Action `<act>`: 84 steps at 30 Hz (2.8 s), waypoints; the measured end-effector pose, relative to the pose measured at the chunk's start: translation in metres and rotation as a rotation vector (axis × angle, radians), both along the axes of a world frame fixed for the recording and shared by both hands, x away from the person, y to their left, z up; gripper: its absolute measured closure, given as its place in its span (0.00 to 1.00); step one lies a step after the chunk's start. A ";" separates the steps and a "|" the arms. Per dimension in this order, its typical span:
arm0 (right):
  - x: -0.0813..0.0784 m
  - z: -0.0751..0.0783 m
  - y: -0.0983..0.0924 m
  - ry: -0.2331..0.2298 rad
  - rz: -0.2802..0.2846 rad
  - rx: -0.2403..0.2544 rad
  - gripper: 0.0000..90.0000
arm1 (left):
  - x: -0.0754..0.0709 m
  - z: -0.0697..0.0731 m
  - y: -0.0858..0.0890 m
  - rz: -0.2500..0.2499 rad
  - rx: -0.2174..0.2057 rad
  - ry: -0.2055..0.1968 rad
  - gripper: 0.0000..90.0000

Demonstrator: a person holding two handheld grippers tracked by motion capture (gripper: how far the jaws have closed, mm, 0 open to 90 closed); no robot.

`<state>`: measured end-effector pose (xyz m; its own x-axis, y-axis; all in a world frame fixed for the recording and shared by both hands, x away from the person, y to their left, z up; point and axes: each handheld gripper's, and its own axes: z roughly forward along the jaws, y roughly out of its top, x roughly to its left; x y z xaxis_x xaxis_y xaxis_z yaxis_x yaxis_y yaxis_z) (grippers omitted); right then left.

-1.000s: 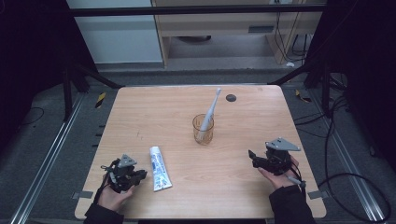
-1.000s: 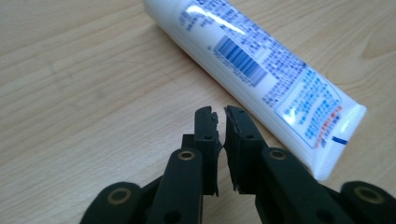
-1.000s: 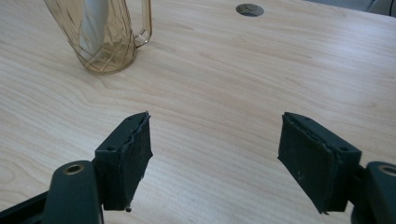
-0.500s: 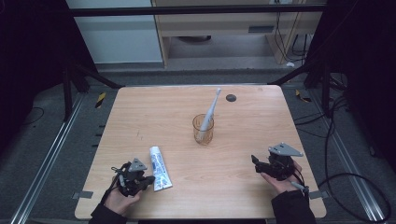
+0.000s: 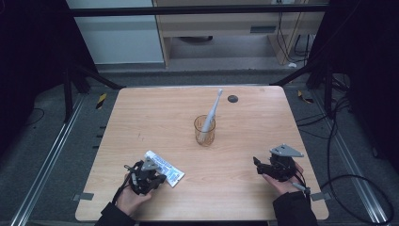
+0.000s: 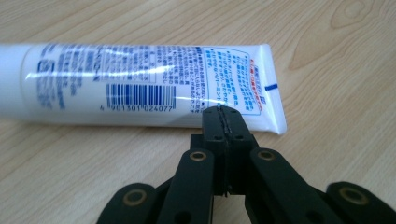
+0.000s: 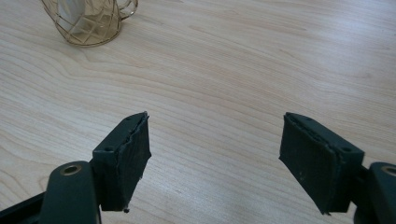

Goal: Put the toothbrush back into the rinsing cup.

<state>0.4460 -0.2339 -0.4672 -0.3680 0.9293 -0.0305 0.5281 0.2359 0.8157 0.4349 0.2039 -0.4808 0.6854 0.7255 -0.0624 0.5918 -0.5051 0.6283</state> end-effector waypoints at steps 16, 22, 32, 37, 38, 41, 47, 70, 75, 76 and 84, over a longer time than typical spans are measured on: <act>0.003 -0.004 0.001 0.022 0.004 -0.001 0.27 | 0.026 -0.004 -0.026 0.003 0.014 -0.044 0.99; 0.004 -0.006 0.001 0.023 0.007 -0.010 0.27 | 0.036 -0.004 -0.031 0.011 0.022 -0.053 0.99; 0.003 -0.005 0.002 0.018 0.011 -0.008 0.27 | 0.036 0.018 -0.016 0.039 -0.012 -0.108 0.99; 0.004 -0.007 0.003 0.024 0.017 -0.004 0.27 | 0.046 0.030 0.010 0.110 0.017 -0.162 0.98; 0.004 -0.007 0.003 0.024 0.015 -0.007 0.27 | 0.049 0.030 0.016 0.125 0.027 -0.163 0.98; 0.005 -0.009 0.003 0.032 0.016 -0.010 0.27 | 0.059 0.026 0.029 0.160 0.058 -0.139 0.98; 0.006 -0.010 0.003 0.032 0.025 -0.024 0.27 | 0.064 0.013 0.039 0.170 0.082 -0.073 0.98; 0.004 -0.007 -0.002 0.037 0.008 -0.003 0.27 | 0.034 0.018 0.039 0.132 0.080 -0.042 0.92; 0.006 -0.007 -0.004 0.037 0.002 0.003 0.27 | 0.034 0.037 0.044 0.156 0.035 -0.079 0.83; 0.006 -0.007 -0.005 0.037 0.003 0.001 0.27 | 0.034 0.041 0.043 0.158 0.029 -0.087 0.82; 0.006 -0.004 -0.008 0.043 -0.007 0.014 0.28 | 0.037 0.055 0.028 0.139 0.011 -0.108 0.68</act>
